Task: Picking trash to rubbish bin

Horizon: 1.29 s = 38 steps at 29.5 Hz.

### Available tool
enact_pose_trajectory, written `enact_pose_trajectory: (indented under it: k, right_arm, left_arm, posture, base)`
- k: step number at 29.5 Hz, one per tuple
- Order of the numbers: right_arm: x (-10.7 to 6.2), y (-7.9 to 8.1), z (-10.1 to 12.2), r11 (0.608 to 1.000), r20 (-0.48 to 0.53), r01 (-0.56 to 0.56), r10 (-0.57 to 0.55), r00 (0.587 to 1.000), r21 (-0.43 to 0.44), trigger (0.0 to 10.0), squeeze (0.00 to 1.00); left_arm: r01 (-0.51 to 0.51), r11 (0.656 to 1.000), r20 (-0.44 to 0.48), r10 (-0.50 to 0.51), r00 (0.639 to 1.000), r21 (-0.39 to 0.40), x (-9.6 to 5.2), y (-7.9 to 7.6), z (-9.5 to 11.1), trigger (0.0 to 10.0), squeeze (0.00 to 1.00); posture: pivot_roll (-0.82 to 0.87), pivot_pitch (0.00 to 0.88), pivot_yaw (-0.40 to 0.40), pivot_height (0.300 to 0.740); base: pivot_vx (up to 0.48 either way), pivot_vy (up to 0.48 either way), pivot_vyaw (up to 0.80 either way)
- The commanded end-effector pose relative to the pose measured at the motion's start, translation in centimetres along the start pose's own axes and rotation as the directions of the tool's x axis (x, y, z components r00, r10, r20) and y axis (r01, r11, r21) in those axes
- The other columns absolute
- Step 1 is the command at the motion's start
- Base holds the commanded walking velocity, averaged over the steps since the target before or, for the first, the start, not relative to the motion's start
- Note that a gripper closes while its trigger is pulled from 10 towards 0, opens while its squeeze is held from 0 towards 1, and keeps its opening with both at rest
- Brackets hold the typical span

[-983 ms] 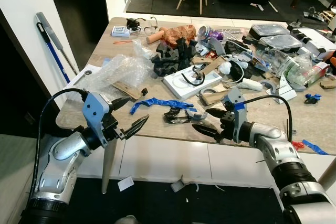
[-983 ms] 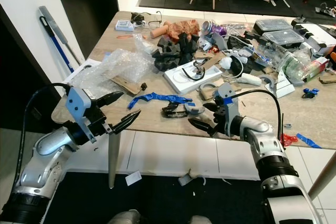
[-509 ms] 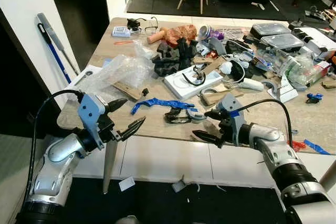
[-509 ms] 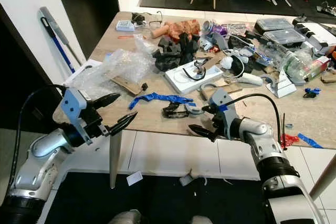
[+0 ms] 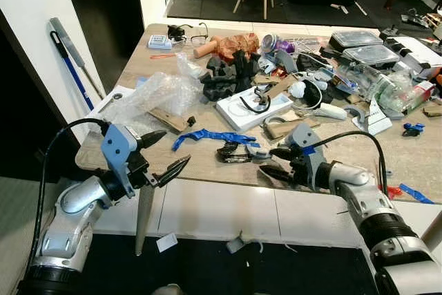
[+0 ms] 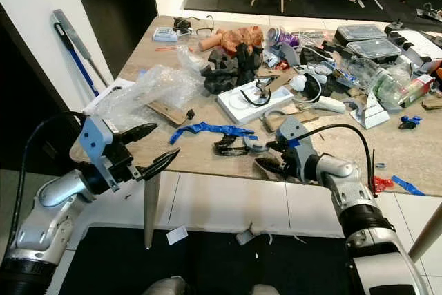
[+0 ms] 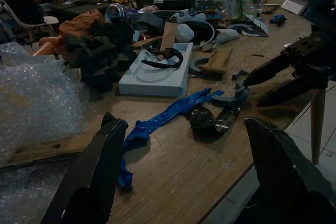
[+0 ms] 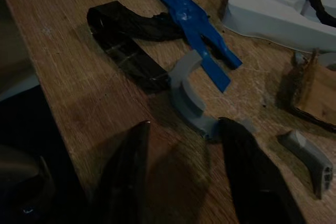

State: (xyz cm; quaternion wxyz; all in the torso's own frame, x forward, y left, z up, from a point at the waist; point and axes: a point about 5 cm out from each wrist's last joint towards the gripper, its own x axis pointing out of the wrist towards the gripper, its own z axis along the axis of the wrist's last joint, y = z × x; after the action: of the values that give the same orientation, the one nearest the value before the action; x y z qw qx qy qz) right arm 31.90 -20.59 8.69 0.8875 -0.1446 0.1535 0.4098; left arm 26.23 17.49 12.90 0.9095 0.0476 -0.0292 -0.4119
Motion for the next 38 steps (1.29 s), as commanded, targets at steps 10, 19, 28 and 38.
enact_pose_trajectory:
  k: [10,19,28,38]
  right_arm:
    - [0.0,1.0,-2.1,0.997,-0.082,-0.058,0.062,0.995,0.052,0.0,0.00]
    - [0.0,0.9,-1.7,0.995,-0.048,-0.060,0.064,0.997,0.074,0.0,0.00]
    - [-0.5,-0.5,1.3,0.986,0.168,-0.032,0.005,0.986,0.161,0.0,0.00]
    - [-0.7,-2.1,6.0,0.962,0.437,-0.027,-0.098,0.894,0.271,8.8,0.00]
  left_arm:
    - [0.004,1.000,-0.012,-0.004,1.000,0.008,-0.3,0.1,0.1,10.0,0.00]
    - [0.005,1.000,-0.015,-0.005,1.000,0.009,-0.3,0.0,0.1,10.0,0.00]
    - [0.008,1.000,-0.013,-0.008,1.000,0.007,-0.3,0.0,0.1,10.0,0.00]
    - [0.008,1.000,-0.012,-0.008,1.000,0.006,-0.2,0.0,0.1,10.0,0.00]
  posture:
    - [0.07,0.000,0.004,0.740]
    - [0.07,0.000,0.003,0.740]
    - [0.07,0.000,0.003,0.740]
    - [0.06,0.000,0.001,0.740]
  base:
    - [0.000,0.000,0.00]
    - [0.000,0.000,0.00]
    - [0.000,0.000,0.00]
    - [0.000,0.000,0.00]
